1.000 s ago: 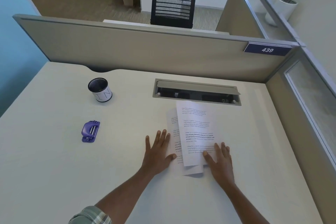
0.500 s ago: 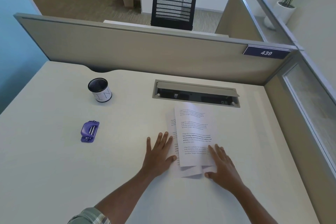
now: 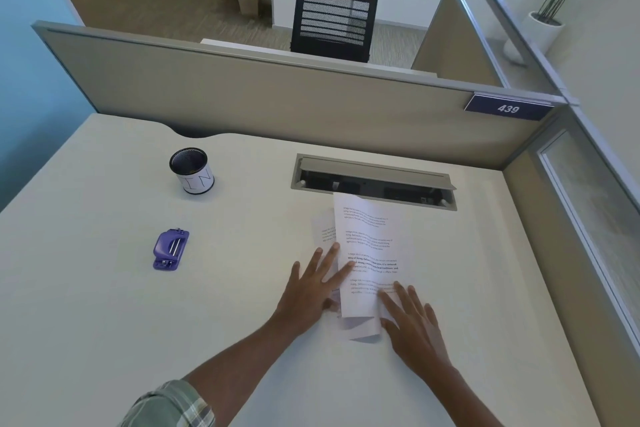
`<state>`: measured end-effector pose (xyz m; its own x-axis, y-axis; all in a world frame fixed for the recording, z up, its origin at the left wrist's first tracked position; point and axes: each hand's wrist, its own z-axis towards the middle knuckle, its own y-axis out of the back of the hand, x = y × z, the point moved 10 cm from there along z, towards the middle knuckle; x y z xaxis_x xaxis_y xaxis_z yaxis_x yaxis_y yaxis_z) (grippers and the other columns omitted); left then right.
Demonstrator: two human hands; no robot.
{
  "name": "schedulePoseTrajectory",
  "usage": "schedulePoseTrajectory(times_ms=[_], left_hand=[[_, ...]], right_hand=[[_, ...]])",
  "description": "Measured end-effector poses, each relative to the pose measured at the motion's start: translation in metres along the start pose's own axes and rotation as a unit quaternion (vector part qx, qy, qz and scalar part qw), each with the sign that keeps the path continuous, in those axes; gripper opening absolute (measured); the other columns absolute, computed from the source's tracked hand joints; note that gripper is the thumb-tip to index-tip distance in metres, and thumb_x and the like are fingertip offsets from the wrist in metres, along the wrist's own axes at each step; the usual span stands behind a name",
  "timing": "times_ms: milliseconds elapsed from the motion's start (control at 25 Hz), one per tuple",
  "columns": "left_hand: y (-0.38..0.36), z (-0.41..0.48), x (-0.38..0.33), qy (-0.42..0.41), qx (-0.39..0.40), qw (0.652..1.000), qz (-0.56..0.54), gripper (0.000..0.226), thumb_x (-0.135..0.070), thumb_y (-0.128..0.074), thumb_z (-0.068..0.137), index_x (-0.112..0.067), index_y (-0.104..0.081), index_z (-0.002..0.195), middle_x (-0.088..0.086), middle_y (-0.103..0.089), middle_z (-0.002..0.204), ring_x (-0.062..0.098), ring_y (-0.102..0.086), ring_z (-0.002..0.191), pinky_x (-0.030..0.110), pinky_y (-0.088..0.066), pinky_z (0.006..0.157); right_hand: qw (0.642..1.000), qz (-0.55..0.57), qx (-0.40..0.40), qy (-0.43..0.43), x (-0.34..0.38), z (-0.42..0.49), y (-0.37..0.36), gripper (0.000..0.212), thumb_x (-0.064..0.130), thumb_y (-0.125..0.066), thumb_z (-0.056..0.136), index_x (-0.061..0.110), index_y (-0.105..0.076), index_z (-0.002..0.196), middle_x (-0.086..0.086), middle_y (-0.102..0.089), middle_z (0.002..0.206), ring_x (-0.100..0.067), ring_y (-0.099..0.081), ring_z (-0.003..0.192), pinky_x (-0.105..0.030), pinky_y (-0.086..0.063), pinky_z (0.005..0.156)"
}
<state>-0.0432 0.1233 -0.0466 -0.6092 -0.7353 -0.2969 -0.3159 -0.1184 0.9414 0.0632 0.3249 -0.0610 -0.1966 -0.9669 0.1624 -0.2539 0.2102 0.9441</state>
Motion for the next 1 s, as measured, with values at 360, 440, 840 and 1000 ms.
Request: schedulePoseTrajectory(times_ms=[360,440,840,1000], left_hand=[[-0.014,0.003,0.004,-0.019,0.059,0.998,0.029,0.059,-0.043,-0.046,0.115,-0.035,-0.032,0.172,-0.005,-0.013,0.186,0.026,-0.003,0.173,0.068,-0.013,0.133],[-0.014,0.001,0.005,-0.018,0.055,0.998,0.027,0.059,-0.046,-0.045,0.115,-0.033,-0.034,0.172,-0.004,-0.019,0.185,0.025,-0.008,0.173,0.066,-0.012,0.134],[-0.011,-0.004,0.008,-0.029,0.047,0.998,0.015,0.063,-0.054,-0.044,0.112,-0.031,-0.038,0.171,-0.002,-0.021,0.184,0.027,-0.013,0.172,0.060,-0.009,0.136],[-0.012,-0.005,0.010,-0.030,0.050,0.998,0.004,0.064,-0.054,-0.042,0.113,-0.031,-0.036,0.172,-0.003,-0.018,0.185,0.026,-0.010,0.173,0.057,-0.005,0.137]], right_hand=[[0.968,0.105,-0.195,-0.116,0.006,-0.036,0.035,0.048,0.027,-0.072,0.103,0.013,-0.066,0.148,-0.017,-0.065,0.150,-0.041,-0.064,0.137,-0.054,-0.057,0.104],[0.882,0.348,-0.158,-0.274,-0.010,-0.056,0.007,0.042,0.031,-0.076,0.102,0.010,-0.067,0.137,-0.009,-0.073,0.121,-0.032,-0.071,0.109,-0.043,-0.058,0.089],[0.492,0.759,-0.040,-0.424,0.026,-0.067,-0.032,0.015,0.024,-0.068,0.107,0.011,-0.071,0.115,-0.015,-0.078,0.106,-0.031,-0.072,0.099,-0.043,-0.052,0.090],[0.418,0.820,-0.113,-0.373,0.027,-0.064,-0.022,0.024,0.015,-0.071,0.105,0.008,-0.074,0.127,-0.011,-0.077,0.120,-0.023,-0.072,0.108,-0.040,-0.050,0.108]])
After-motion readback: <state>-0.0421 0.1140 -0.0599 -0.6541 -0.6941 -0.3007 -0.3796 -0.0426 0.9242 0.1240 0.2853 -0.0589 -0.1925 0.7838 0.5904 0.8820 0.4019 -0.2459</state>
